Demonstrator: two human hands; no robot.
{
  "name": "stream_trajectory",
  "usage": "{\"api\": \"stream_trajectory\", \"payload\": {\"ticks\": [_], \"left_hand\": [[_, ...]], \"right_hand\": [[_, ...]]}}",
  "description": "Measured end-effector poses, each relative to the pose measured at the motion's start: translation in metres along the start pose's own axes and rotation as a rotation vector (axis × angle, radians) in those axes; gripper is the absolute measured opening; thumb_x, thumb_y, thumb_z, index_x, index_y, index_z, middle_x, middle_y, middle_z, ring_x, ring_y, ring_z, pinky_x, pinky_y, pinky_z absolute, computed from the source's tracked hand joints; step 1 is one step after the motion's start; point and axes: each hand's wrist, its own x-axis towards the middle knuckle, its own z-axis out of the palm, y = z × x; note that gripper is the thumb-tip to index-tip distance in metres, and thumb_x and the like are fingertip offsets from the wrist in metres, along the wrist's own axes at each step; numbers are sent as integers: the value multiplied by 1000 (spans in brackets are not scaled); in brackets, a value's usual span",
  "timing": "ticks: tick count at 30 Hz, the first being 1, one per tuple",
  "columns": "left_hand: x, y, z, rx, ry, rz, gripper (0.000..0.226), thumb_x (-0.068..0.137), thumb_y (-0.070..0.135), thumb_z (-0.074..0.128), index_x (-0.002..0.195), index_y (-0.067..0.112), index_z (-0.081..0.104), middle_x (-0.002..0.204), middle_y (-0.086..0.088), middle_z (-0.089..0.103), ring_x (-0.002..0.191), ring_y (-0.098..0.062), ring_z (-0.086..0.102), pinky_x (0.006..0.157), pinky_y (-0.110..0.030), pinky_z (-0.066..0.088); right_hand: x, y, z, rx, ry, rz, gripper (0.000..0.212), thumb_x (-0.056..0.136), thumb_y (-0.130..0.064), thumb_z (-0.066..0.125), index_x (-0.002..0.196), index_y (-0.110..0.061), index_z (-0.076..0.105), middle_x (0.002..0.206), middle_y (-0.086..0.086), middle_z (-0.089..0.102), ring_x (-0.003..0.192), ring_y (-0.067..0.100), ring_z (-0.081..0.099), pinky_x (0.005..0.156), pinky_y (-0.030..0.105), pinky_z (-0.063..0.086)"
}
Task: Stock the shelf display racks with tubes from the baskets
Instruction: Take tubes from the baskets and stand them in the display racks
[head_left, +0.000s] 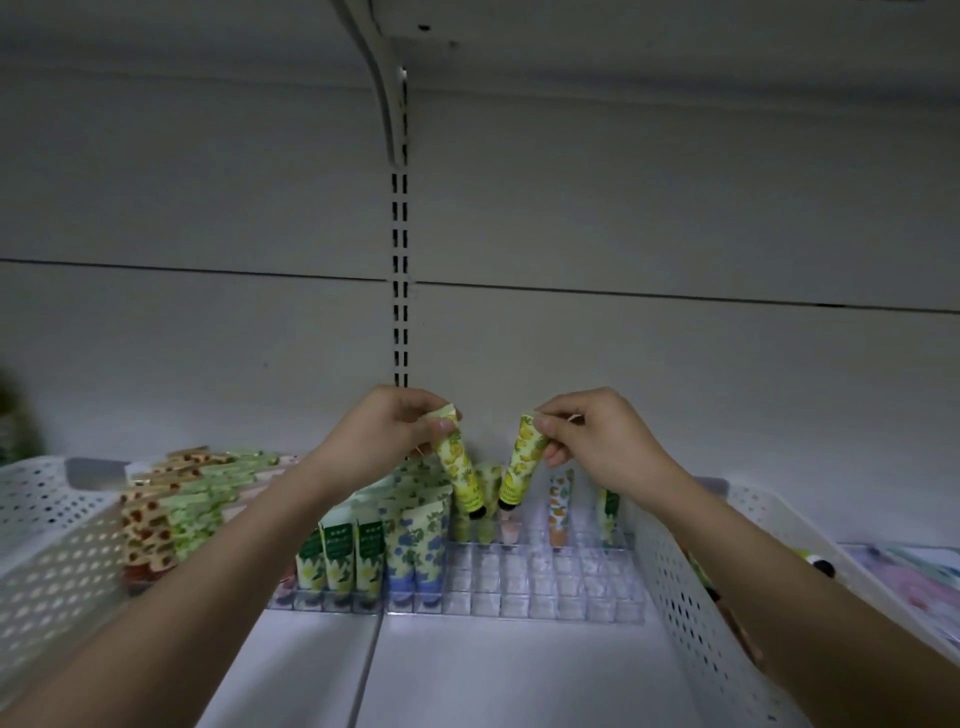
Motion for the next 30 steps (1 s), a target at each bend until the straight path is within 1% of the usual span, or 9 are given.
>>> {"api": "stream_trajectory", "payload": {"ticks": [2,5,9,12,15,18,22,27,30], "left_hand": [[2,-2,4,56,1,-23,3,89,20,70,88,23,70,71,7,72,61,-3,65,62,-21,51],[6,-3,11,160,6,-30,6,84,20,74,82,19,69,72,4,73,67,-7,68,64,-26,52],[11,-3,20,287,19,-22,2,82,22,77,82,20,77,76,12,70,68,-2,65,67,-21,54],[15,-4,27,364,29,-20,7,82,20,76,87,17,79,82,9,73,68,2,61,64,-13,46],[18,-5,32,405,58,-23,8,82,20,77,88,16,79,87,5,75,72,-1,61,71,-19,48],[20,-5,32,449,67,-3,7,81,19,78,87,16,79,89,5,75,73,-3,62,73,-19,46],[23,-7,35,486,85,30,7,80,17,79,86,15,80,89,4,76,77,-7,65,76,-20,47],[25,-11,40,544,134,77,7,80,11,76,85,15,80,86,3,76,74,-5,64,71,-14,42],[23,-12,41,566,132,85,12,81,6,73,84,15,80,85,3,76,77,-6,67,75,-15,47]], "right_hand": [[3,3,3,-44,-1,8,15,94,-8,62,87,-14,74,67,6,71,62,18,71,66,28,60],[6,7,7,-83,5,14,13,93,-5,63,87,-11,73,68,8,71,63,19,71,70,34,61],[8,10,10,-125,-2,11,13,92,-5,64,84,-13,71,70,14,71,63,21,72,72,38,61],[10,11,11,-149,-5,9,12,91,-7,65,83,-13,72,71,12,72,62,18,71,71,33,61],[11,10,11,-183,-6,10,11,90,-9,67,82,-14,74,66,7,72,58,13,69,67,24,58],[10,9,11,-202,-5,6,10,89,-10,68,83,-13,75,65,6,72,56,10,68,64,20,55],[11,7,12,-194,-1,3,9,90,-10,68,84,-11,76,66,4,72,57,11,69,66,24,58],[10,7,14,-202,-10,7,9,90,-11,68,85,-13,75,64,0,71,55,9,69,64,22,57],[11,6,15,-199,-12,6,11,89,-11,69,81,-16,74,63,-2,70,55,9,69,63,22,57]]}}
